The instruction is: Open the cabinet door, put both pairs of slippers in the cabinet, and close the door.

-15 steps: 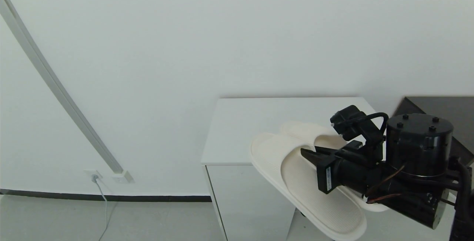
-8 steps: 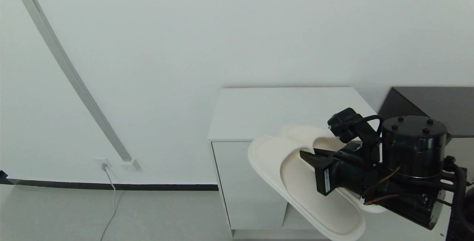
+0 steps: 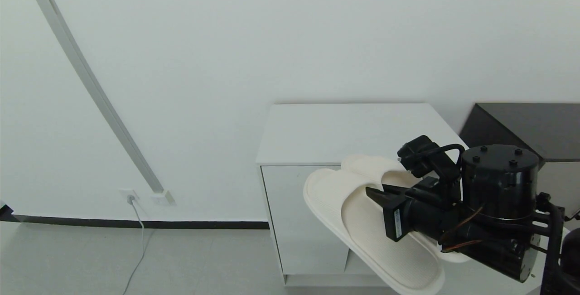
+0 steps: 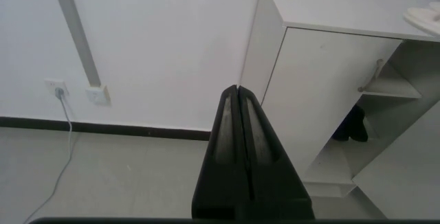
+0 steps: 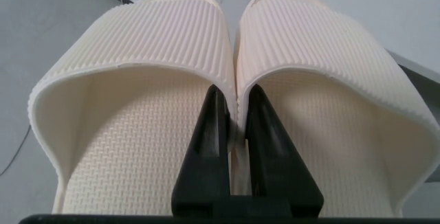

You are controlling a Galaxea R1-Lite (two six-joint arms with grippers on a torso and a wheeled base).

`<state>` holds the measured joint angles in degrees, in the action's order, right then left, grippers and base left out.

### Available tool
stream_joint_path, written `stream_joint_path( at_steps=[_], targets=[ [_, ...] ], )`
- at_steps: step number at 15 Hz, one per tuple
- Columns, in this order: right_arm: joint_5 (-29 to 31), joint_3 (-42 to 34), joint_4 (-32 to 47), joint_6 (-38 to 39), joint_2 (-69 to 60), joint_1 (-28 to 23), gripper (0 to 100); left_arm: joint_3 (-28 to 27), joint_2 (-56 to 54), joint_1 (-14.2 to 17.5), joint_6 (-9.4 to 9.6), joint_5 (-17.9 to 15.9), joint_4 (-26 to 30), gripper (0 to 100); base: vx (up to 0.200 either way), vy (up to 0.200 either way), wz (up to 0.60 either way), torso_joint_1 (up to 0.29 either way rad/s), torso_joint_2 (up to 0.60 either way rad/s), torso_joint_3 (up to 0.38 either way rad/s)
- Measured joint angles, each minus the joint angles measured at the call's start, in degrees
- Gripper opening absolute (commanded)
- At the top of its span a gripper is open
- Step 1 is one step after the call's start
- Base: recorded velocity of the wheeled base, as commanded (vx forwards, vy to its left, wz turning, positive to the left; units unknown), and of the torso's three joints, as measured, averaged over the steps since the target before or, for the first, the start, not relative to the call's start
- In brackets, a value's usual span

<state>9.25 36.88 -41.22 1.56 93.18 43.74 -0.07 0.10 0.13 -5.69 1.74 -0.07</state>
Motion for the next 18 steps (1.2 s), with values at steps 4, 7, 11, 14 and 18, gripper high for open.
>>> stream_joint_path(
  at_steps=[4,7,11,14,18],
  targets=[
    [-0.04,-0.24,0.0,0.0,0.12,0.28,0,-0.02,0.0,0.05,-0.07,0.0,0.0,0,0.0,0.0,0.0,0.0,0.0,0.0],
    [-0.01,-0.35,0.0,0.02,0.22,0.39,0,-0.02,0.0,0.0,-0.07,0.0,0.0,0,0.0,0.0,0.0,0.0,0.0,0.0],
    [-0.01,-0.52,-0.02,-0.06,0.26,0.66,0,-0.04,0.0,0.05,-0.1,0.06,0.0,0,0.0,-0.2,0.0,0.002,0.0,0.004],
    [0.0,-0.68,0.05,-0.06,0.33,0.66,0,-0.02,0.0,0.11,-0.07,0.09,-0.04,0,0.0,-0.2,0.0,0.005,0.0,0.006],
    [0.0,-1.0,0.02,-0.06,0.39,1.01,0,0.0,0.0,0.0,-0.07,0.24,0.0,0,0.0,-0.2,0.0,0.005,0.0,0.002]
  ],
)
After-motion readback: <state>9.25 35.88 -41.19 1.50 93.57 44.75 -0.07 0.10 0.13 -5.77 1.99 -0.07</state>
